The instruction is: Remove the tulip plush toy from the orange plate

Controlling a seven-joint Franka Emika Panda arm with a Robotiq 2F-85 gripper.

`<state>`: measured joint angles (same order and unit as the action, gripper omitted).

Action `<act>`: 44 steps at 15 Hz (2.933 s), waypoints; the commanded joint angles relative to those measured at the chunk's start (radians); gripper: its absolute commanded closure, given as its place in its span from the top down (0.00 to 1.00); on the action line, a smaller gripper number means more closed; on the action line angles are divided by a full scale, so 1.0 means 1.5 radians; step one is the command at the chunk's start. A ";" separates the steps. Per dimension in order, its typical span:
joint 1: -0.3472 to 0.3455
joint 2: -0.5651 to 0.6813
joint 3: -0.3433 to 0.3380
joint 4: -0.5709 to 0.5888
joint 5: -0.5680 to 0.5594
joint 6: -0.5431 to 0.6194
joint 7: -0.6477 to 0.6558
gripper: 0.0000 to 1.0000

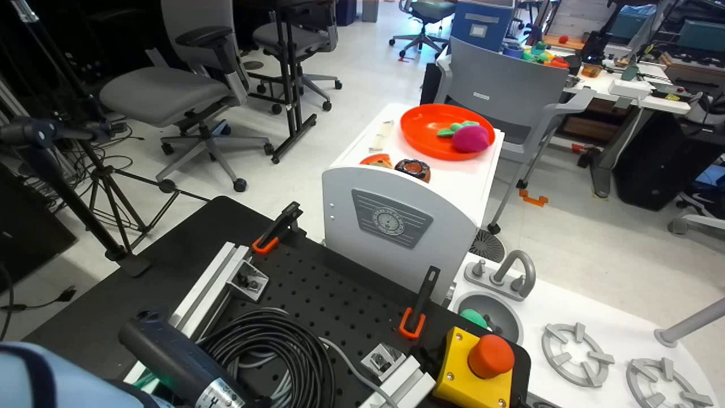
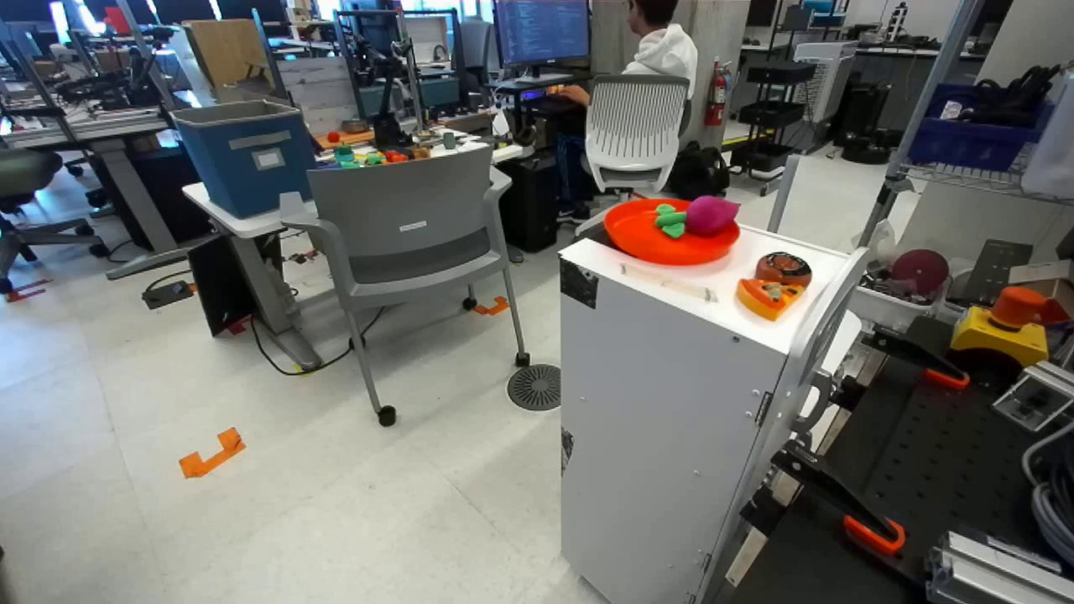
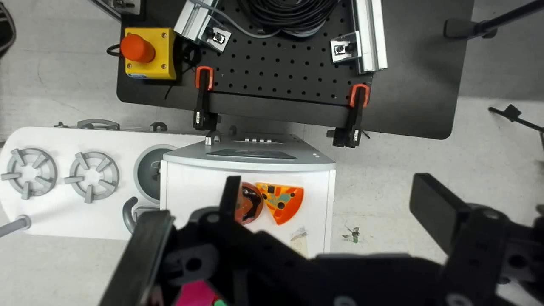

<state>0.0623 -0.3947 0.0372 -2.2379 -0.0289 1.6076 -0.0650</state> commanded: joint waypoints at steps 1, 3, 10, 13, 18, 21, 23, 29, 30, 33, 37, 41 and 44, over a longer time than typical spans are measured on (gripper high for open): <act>-0.001 0.000 0.001 0.001 0.000 -0.001 0.000 1.00; -0.001 0.000 0.001 0.001 0.000 -0.001 0.000 1.00; -0.006 0.001 -0.030 0.002 0.028 -0.010 -0.037 1.00; -0.007 0.005 -0.026 0.001 0.016 -0.003 -0.031 1.00; -0.008 -0.001 -0.027 -0.007 0.021 0.011 -0.025 1.00; -0.008 0.004 -0.018 -0.003 0.024 0.009 0.010 1.00; -0.010 0.005 -0.010 -0.003 0.023 0.016 0.040 1.00; -0.020 0.009 -0.001 -0.013 0.008 0.118 0.125 1.00; -0.019 0.008 -0.002 -0.015 0.000 0.130 0.116 1.00; -0.015 0.010 -0.007 -0.016 -0.013 0.149 0.084 1.00; -0.016 0.021 -0.011 -0.009 -0.028 0.164 0.065 1.00; -0.030 0.039 -0.036 0.008 0.010 0.172 0.070 1.00; -0.043 0.042 -0.059 0.014 0.036 0.171 0.045 1.00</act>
<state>0.0172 -0.3495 -0.0220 -2.2425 -0.0216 1.8507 0.0480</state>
